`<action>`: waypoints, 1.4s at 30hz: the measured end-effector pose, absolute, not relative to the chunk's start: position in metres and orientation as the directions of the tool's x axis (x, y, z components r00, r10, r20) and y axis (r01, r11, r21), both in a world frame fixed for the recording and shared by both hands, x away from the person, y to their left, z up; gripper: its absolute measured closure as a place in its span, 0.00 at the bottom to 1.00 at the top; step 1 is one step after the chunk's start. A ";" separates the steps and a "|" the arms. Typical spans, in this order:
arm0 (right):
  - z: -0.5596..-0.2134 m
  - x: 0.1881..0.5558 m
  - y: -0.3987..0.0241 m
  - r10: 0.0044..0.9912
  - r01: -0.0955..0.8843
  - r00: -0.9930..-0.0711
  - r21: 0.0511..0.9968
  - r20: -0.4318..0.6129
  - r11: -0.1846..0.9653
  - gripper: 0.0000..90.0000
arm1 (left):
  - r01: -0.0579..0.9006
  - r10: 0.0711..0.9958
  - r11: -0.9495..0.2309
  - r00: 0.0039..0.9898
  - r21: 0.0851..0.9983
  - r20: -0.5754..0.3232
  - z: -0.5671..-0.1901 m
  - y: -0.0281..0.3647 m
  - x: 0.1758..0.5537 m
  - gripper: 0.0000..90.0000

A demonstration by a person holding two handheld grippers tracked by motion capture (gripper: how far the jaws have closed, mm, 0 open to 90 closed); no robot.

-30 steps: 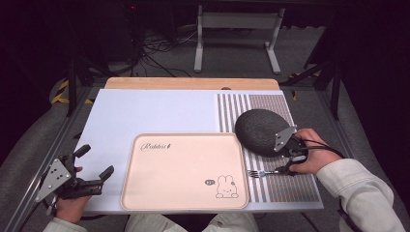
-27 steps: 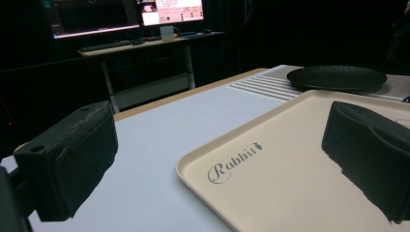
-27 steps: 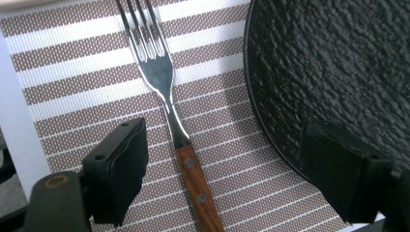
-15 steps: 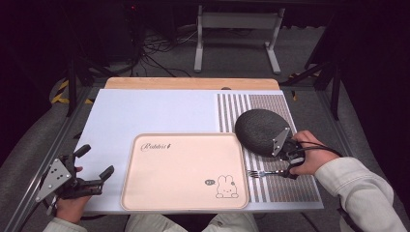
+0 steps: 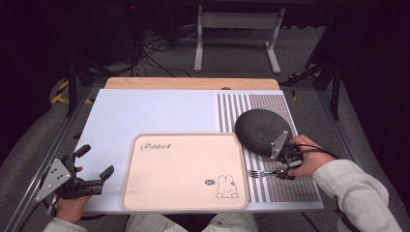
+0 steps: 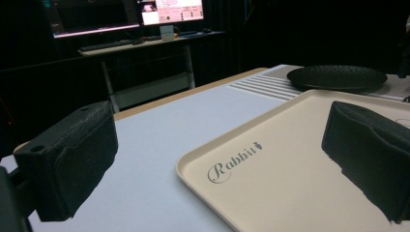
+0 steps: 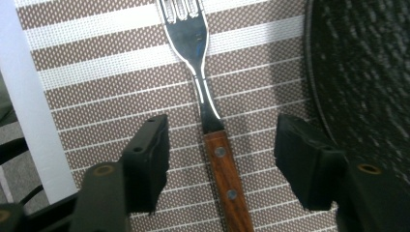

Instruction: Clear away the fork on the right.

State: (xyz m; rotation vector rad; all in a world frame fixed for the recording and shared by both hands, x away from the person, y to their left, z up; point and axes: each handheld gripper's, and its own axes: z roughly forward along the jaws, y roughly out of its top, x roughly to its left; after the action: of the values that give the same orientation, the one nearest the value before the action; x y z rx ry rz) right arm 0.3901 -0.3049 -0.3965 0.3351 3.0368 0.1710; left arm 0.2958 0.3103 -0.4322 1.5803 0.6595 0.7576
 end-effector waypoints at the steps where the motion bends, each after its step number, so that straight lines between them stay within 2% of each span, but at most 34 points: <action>1: -0.397 0.390 -0.305 0.222 0.212 -0.973 0.120 -0.069 0.970 0.45 | -0.001 0.772 -0.136 0.627 0.991 0.107 -0.432 0.310 0.296 0.00; 3: -0.398 0.390 -0.305 0.211 0.204 -0.976 0.111 -0.061 0.973 0.51 | -0.002 0.772 -0.136 0.627 0.991 0.107 -0.432 0.310 0.296 0.00; 17: -0.411 0.392 -0.304 0.156 0.153 -0.987 0.078 -0.037 0.985 0.80 | -0.001 0.771 -0.134 0.628 0.991 0.105 -0.432 0.310 0.296 0.00; 42: -0.408 0.395 -0.306 0.120 0.118 -0.993 0.077 -0.020 0.990 0.87 | 0.002 0.772 -0.132 0.628 0.991 0.102 -0.432 0.311 0.296 0.00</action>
State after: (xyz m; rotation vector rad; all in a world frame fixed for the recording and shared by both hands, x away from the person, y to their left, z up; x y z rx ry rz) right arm 0.3947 -0.3056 -0.4085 0.1866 3.1087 0.1184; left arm 0.2958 0.3106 -0.4324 1.5777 0.6621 0.7533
